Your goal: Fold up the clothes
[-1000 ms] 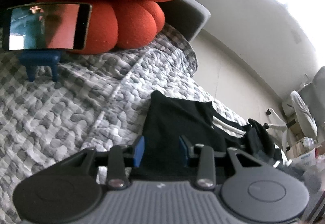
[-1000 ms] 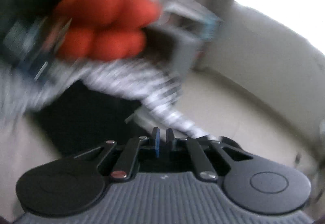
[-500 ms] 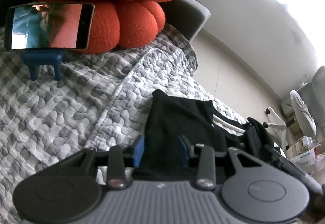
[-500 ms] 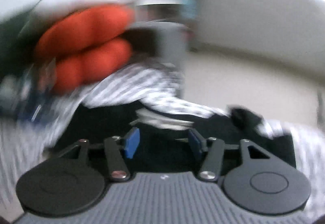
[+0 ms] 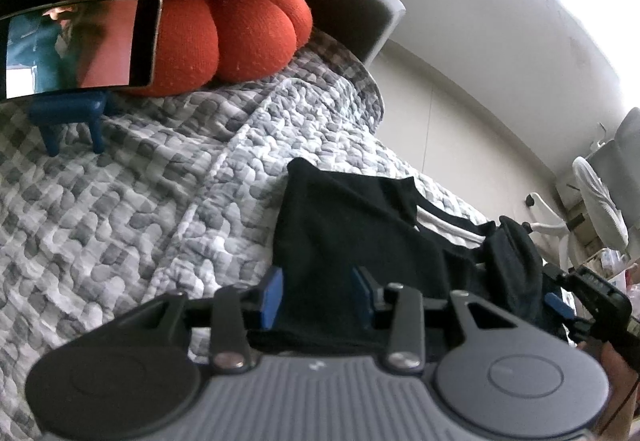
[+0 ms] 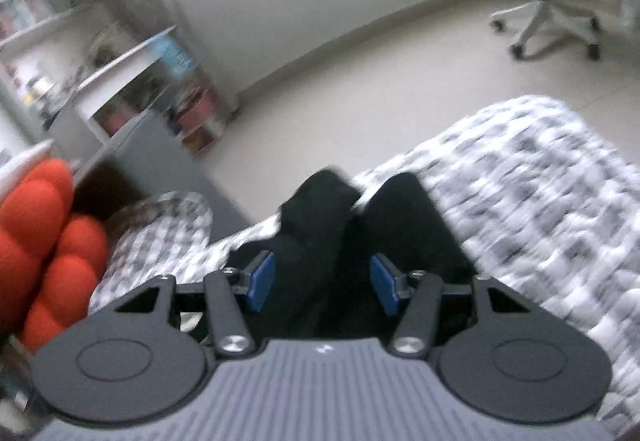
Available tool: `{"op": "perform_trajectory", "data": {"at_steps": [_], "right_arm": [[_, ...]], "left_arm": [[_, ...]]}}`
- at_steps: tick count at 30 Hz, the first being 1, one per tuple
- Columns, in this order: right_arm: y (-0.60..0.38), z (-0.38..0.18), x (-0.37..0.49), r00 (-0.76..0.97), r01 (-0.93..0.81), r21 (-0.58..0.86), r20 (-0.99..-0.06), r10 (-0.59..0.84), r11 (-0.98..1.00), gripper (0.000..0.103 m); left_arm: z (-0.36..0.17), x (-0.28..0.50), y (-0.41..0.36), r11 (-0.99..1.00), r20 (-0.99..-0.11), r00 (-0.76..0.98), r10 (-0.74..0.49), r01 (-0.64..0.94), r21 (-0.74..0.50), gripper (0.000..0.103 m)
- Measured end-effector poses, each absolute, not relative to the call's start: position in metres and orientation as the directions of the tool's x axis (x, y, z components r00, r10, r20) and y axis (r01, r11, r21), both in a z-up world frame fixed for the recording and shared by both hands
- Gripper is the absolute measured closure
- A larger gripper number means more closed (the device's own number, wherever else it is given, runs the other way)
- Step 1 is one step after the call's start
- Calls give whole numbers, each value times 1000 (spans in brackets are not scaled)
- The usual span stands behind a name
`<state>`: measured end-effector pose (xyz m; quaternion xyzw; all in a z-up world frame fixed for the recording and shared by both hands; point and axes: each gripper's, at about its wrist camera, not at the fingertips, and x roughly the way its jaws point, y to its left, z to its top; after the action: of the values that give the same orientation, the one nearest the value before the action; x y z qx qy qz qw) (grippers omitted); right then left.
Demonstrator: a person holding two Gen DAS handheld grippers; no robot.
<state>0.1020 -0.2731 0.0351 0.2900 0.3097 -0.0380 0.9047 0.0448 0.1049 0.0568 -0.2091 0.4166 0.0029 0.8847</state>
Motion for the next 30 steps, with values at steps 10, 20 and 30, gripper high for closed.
{"op": "perform_trajectory", "data": {"at_steps": [10,20,30], "right_arm": [[-237,31,112,831,146,411,-544,114,900,93],[-116,57,62,776,-493,-81,-492,396,866,95],[-84,61,38,631,-682,-108,-586,508,723,94]], "left_arm": [[57,46,105,911,-738,656,-159,-190,-365,63],[60,45,122,890,-730,669,-143,-235,-390,63],[63,43,130,878,-725,674,-143,-252,-407,63]]}}
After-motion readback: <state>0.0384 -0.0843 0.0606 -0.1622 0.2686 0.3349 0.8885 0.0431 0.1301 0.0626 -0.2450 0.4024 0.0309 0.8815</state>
